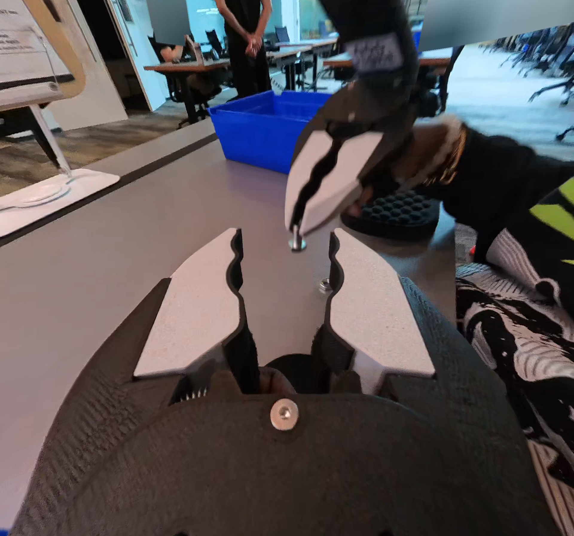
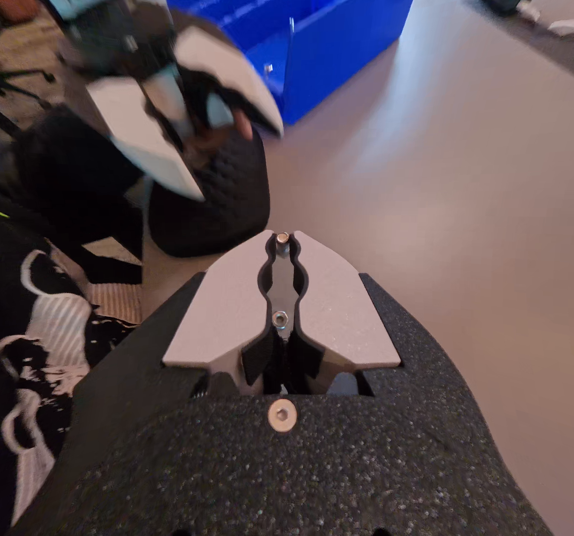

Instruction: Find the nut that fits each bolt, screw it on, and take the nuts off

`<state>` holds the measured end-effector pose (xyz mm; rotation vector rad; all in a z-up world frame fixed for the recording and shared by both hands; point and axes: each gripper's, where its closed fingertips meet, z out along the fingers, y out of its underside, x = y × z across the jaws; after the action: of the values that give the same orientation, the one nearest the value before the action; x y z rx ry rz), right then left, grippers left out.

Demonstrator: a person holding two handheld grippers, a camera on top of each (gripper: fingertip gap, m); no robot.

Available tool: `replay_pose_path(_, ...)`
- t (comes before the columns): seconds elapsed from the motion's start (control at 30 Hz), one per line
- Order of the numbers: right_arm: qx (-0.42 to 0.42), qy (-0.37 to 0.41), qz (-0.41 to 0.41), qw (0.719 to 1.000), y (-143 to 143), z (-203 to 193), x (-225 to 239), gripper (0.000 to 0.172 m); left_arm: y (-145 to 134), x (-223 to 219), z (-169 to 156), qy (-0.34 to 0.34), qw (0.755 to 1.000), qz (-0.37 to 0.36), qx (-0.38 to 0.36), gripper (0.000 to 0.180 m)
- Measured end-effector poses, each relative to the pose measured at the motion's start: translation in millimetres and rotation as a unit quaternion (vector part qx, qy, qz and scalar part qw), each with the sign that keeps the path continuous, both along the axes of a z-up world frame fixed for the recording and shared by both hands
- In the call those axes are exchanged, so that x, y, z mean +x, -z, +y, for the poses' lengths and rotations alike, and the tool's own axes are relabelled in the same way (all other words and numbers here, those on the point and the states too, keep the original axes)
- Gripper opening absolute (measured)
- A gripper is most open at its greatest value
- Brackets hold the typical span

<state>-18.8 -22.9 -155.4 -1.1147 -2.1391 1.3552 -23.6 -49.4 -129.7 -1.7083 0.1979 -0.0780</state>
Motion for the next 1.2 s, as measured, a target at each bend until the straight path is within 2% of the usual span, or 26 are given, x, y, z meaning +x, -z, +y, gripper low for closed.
replay_pose_path(0.1, -0.015, 0.009, 0.028, 0.999, -33, 3, 9, 0.008, 8, 13, 18, -0.028, 0.999, 0.042, -0.013, 0.048)
replay_pose_path(0.2, -0.020, 0.028, 0.038, 0.999, -48, 4, 14, 0.008, 5, 16, 32, -0.075, 0.994, 0.079, -0.001, 0.043)
replay_pose_path(0.33, -0.024, 0.045, 0.038, 0.998, -50, 3, 17, 0.008, -3, 21, 42, -0.099, 0.989, 0.109, 0.015, 0.034)
replay_pose_path(0.63, -0.046, 0.064, 0.041, 0.996, -53, 3, 17, 0.008, -4, 22, 46, -0.114, 0.985, 0.130, 0.022, 0.015)
replay_pose_path(0.77, -0.048, 0.052, 0.043, 0.997, -54, 1, 18, 0.008, -4, 24, 44, -0.091, 0.990, 0.101, 0.028, 0.015)
replay_pose_path(0.83, -0.039, 0.040, 0.051, 0.997, -56, 4, 20, 0.019, -6, 20, 39, -0.078, 0.994, 0.067, 0.036, 0.015)
replay_pose_path(0.9, -0.008, 0.000, 0.029, 1.000, -42, 7, 28, 0.023, -6, 10, 32, -0.072, 0.996, 0.037, 0.046, 0.015)
replay_pose_path(1.07, 0.126, -0.060, -0.100, 0.985, 36, 17, 40, 0.026, -3, -4, 17, -0.069, 0.996, 0.006, 0.059, 0.015)
replay_pose_path(1.2, 0.187, -0.111, -0.110, 0.970, 64, 13, 40, 0.026, 0, -3, 17, -0.065, 0.996, 0.011, 0.054, 0.015)
